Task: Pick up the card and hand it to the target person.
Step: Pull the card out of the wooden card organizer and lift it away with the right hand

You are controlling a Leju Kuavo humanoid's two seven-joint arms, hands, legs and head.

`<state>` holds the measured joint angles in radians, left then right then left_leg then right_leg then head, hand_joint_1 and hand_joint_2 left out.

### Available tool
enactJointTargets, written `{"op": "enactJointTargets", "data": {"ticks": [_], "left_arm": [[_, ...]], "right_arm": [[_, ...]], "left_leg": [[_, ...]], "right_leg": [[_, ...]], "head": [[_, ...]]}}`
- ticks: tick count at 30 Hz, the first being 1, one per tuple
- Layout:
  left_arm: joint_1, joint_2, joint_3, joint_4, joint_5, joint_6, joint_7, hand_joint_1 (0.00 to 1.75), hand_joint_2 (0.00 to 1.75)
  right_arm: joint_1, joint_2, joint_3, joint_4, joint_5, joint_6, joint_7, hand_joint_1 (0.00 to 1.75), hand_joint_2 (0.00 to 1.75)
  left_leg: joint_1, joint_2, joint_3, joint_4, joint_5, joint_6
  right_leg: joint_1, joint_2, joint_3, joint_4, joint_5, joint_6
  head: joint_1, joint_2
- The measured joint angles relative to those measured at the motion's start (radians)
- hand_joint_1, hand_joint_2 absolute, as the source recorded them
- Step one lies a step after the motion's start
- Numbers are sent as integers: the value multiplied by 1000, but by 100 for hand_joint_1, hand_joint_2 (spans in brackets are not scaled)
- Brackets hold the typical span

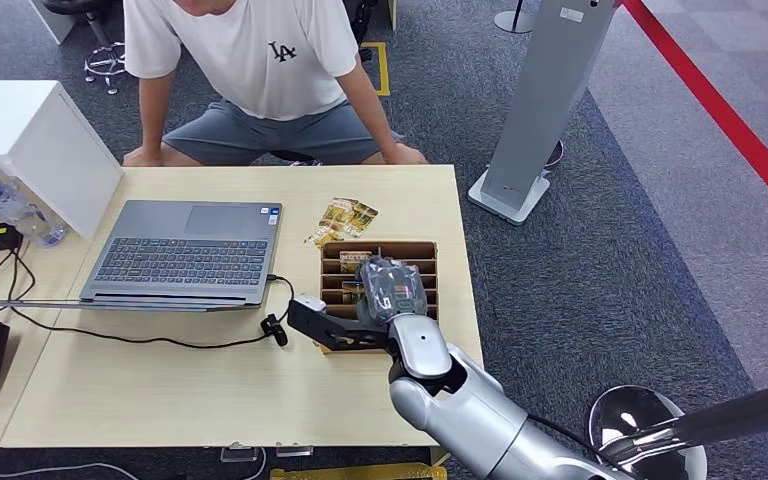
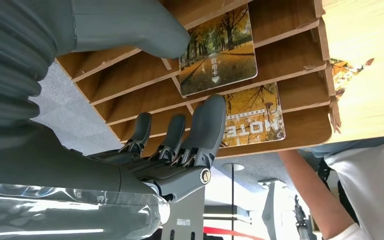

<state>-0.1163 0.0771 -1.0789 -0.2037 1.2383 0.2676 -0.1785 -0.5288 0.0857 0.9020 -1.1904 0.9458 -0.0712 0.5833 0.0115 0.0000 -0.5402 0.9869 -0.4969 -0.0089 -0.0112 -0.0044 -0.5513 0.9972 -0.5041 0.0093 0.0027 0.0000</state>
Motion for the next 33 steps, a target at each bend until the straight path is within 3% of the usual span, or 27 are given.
{"op": "enactJointTargets", "data": {"ticks": [5, 15, 21, 33], "left_arm": [[0, -2, 0, 0, 0, 1, 0, 0, 0], [0, -3, -2, 0, 0, 0, -3, 0, 0], [1, -3, -2, 0, 0, -2, -7, 0, 0], [1, -3, -2, 0, 0, -6, -9, 0, 0]], "right_arm": [[-2, 2, 3, 12, -1, 1, -1, 100, 175], [-17, 11, 5, 34, -20, 2, -18, 104, 175], [-18, 11, 5, 38, -29, -7, -18, 97, 175], [-17, 10, 6, 37, -37, -4, -11, 119, 175]], "left_leg": [[0, 0, 0, 0, 0, 0], [0, 0, 1, 0, 0, 0], [0, 0, 1, 0, 0, 0], [0, 0, 1, 0, 0, 0]], "right_leg": [[0, 0, 0, 0, 0, 0], [0, 0, 0, 0, 0, 0], [0, 0, 0, 0, 0, 0], [0, 0, 0, 0, 0, 0]], "head": [[0, 0], [0, 0], [0, 0], [0, 0]]}}
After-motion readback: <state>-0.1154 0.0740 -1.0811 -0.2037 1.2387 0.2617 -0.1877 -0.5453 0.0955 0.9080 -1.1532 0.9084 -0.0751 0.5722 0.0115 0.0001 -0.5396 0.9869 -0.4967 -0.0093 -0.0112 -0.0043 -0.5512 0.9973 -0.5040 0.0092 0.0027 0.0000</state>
